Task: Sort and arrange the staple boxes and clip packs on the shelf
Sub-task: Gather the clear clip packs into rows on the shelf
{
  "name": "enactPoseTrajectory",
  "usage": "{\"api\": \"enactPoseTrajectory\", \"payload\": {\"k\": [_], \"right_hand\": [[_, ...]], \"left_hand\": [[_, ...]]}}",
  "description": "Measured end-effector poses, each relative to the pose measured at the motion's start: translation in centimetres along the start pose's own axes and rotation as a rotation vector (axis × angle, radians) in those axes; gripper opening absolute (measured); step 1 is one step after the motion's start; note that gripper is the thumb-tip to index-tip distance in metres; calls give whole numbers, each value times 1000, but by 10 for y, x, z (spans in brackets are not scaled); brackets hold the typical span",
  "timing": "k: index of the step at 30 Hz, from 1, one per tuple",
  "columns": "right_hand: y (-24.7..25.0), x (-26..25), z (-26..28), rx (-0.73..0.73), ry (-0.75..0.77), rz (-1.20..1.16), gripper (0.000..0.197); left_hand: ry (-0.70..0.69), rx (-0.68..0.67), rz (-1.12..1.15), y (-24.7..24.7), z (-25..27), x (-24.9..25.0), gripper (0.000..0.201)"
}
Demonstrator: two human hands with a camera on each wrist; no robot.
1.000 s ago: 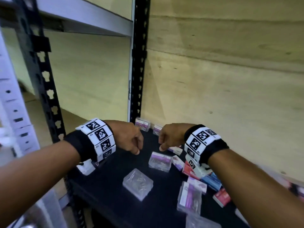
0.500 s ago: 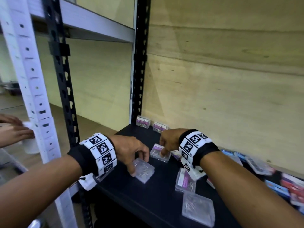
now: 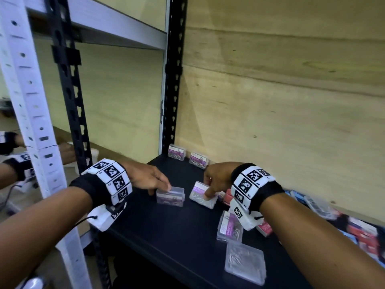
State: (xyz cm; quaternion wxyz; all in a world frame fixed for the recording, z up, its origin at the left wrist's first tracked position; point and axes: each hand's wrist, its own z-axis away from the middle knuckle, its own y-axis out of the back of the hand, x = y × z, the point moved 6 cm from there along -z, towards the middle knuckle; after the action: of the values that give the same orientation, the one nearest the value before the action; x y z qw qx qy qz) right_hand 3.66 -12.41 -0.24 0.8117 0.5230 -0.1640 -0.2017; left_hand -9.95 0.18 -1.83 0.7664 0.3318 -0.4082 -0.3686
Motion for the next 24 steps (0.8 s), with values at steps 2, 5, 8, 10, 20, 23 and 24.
{"api": "enactPoseTrajectory", "payload": {"k": [2,5,8,10,20,23,24], "right_hand": [[-1,2,2,-15,-4,-20,45],[-4,4,5,-24,-5,-53,47],[-4,3,11,-14,-2,-58,51],[-4,1,15,-11,8,-71,51],[-2,-6,21,-20,39,-52,42],[-2,-9,11,-85,61,-44,36],[-1,-10,7,-105,67,-52,35]], "left_hand": [[2,23,27,0,-1,0,22],[12,66,-15,4,0,4,27],[20,109,-92,7,1,8,31],[23,115,-104,7,-2,7,33],[-85,86,-122,9,-12,2,31],[-93,99,-160,18,-21,-1,31],[-88,106,-171,23,-25,-3,31]]}}
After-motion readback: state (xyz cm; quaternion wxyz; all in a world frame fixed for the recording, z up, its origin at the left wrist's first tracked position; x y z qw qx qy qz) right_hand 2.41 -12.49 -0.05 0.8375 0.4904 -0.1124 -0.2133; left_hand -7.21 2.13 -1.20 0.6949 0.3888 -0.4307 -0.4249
